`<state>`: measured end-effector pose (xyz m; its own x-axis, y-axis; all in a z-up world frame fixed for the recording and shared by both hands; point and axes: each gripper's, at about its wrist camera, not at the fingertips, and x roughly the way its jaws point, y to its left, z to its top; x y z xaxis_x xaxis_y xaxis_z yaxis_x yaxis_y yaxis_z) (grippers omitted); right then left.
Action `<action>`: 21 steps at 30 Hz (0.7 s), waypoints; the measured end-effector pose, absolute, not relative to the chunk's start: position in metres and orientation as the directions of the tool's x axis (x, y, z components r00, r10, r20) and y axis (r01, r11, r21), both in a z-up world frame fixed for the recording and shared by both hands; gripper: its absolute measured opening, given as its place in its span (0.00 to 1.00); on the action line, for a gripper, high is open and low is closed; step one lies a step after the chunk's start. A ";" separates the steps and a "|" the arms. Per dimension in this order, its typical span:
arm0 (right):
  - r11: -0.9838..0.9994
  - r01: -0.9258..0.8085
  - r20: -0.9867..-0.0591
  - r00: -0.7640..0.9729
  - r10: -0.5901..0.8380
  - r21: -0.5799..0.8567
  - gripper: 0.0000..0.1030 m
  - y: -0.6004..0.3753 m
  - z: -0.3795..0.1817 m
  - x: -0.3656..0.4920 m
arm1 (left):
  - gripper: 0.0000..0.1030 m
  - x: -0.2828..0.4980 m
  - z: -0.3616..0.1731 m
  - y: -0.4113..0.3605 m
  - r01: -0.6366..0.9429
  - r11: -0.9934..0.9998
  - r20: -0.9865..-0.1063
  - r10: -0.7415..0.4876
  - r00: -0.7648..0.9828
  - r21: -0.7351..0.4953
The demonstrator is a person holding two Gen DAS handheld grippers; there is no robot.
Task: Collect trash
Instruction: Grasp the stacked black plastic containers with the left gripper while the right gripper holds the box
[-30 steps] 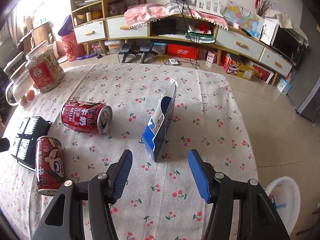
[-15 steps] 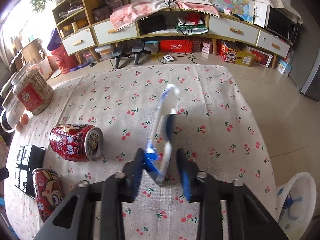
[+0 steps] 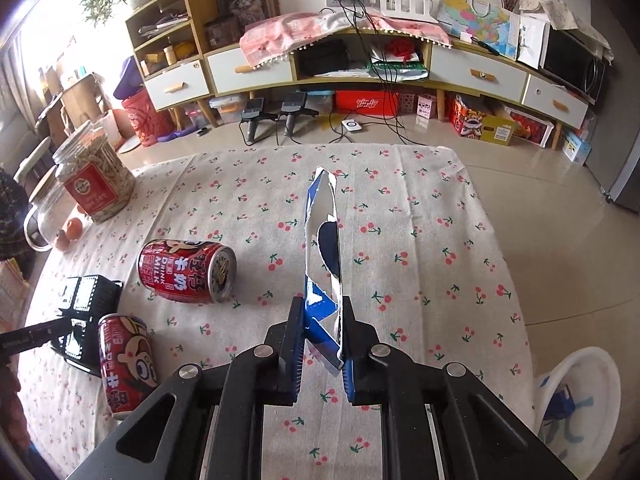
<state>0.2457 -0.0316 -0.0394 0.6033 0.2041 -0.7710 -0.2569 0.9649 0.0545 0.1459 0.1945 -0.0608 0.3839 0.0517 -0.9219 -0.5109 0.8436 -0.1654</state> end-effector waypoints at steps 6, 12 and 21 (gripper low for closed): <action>0.965 -0.240 -0.760 0.607 0.232 0.103 0.15 -0.054 -0.025 0.234 | 0.68 0.138 -0.059 0.202 -0.545 0.812 -0.916 0.033 0.400 -0.209; 0.959 -0.232 -0.748 0.606 0.272 0.161 0.15 -0.070 -0.010 0.220 | 0.68 0.141 -0.064 0.195 -0.528 0.822 -0.916 0.020 0.400 -0.213; 0.956 -0.247 -0.750 0.600 0.280 0.160 0.16 -0.074 -0.004 0.202 | 0.69 0.143 -0.063 0.187 -0.510 0.833 -0.905 0.028 0.425 -0.213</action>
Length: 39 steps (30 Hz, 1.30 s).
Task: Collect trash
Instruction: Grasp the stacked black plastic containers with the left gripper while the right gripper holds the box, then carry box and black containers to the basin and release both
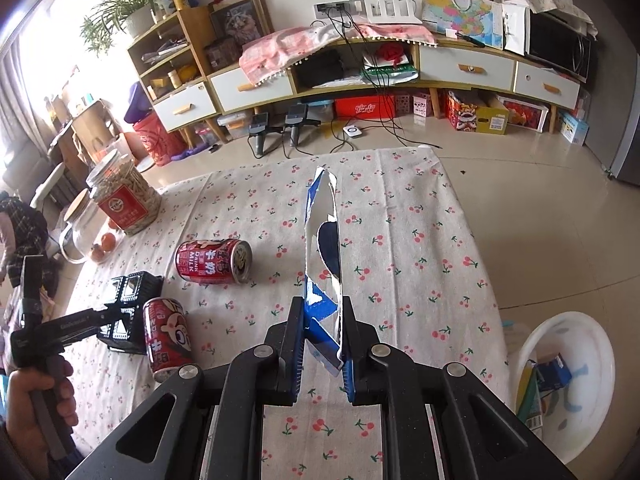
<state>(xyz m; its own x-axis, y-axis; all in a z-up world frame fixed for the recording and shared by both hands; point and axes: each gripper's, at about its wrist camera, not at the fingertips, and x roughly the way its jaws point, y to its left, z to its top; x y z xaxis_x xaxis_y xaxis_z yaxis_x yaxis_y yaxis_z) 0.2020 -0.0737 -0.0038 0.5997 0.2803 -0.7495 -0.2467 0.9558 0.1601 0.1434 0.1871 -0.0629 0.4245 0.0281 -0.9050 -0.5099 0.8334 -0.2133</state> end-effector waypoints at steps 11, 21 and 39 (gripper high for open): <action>0.953 -0.251 -0.748 0.596 0.291 0.171 0.16 -0.080 0.000 0.195 | 0.63 0.145 -0.067 0.195 -0.520 0.790 -0.877 -0.048 0.479 -0.327; 0.953 -0.215 -0.732 0.611 0.301 0.213 0.16 -0.106 0.011 0.197 | 0.48 0.138 -0.061 0.195 -0.518 0.787 -0.868 -0.043 0.495 -0.335; 0.963 0.059 -0.699 0.700 0.148 0.263 0.16 -0.251 0.046 0.187 | 0.48 0.131 0.003 0.126 -0.276 0.863 -0.750 -0.164 0.640 -0.424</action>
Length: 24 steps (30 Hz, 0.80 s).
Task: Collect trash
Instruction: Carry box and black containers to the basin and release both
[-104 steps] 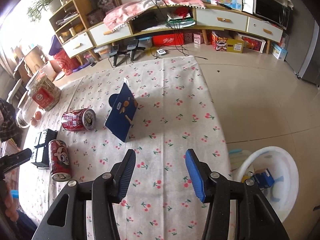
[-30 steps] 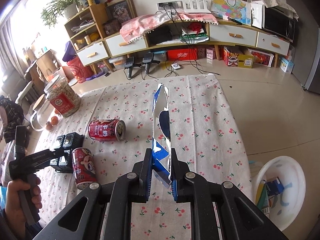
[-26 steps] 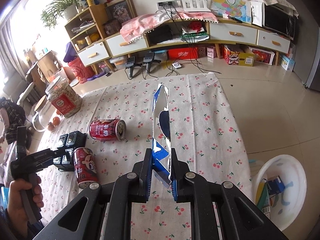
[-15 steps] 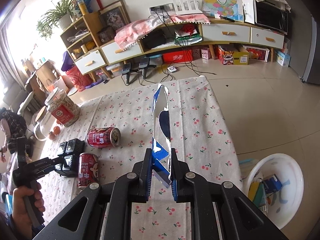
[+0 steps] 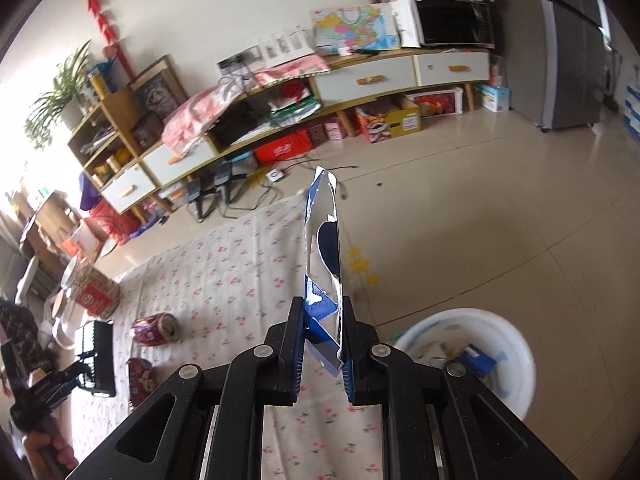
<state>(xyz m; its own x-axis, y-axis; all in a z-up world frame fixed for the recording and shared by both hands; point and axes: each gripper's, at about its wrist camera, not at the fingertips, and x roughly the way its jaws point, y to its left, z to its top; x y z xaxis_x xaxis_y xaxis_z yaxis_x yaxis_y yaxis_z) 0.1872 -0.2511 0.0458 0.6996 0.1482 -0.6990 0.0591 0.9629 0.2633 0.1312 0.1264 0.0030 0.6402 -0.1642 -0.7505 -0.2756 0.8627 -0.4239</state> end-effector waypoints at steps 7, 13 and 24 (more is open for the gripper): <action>0.959 0.215 -0.815 0.578 0.029 0.186 0.16 -0.317 0.013 0.188 | 0.49 0.146 0.008 0.052 -0.114 0.897 -0.746 -0.279 0.604 -0.428; 0.985 0.170 -0.882 0.466 -0.064 0.018 0.16 -0.312 -0.020 0.184 | 0.49 0.161 0.003 -0.008 -0.014 0.907 -0.759 -0.344 0.552 -0.422; 0.978 0.059 -0.934 0.292 -0.207 -0.198 0.28 -0.294 -0.076 0.188 | 0.49 0.168 -0.010 -0.085 0.085 0.891 -0.765 -0.429 0.479 -0.447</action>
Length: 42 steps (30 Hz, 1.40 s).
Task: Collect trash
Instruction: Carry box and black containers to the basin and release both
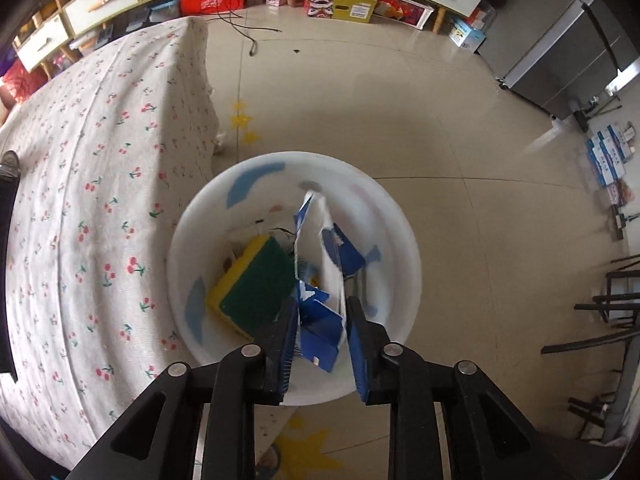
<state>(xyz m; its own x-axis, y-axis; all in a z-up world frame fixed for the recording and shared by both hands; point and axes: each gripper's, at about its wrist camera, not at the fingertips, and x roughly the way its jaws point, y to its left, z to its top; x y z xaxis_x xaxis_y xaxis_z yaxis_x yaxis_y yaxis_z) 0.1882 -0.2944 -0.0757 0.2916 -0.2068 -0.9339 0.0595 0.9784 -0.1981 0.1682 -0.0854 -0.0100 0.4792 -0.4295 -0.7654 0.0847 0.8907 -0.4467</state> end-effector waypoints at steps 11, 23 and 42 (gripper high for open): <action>0.958 0.267 -0.889 0.405 -0.212 -0.107 0.41 -0.333 -0.041 0.183 | 0.49 0.173 -0.022 -0.162 0.177 0.885 -0.783 -0.464 0.414 -0.431; 0.866 0.482 -0.851 0.503 -0.149 0.133 0.42 -0.390 -0.014 0.167 | 0.51 0.208 -0.050 -0.273 0.295 0.877 -0.818 -0.466 0.337 -0.378; 0.885 0.437 -0.853 0.513 -0.095 0.164 0.42 -0.381 -0.012 0.177 | 0.54 0.204 -0.052 -0.203 0.216 0.896 -0.827 -0.442 0.348 -0.389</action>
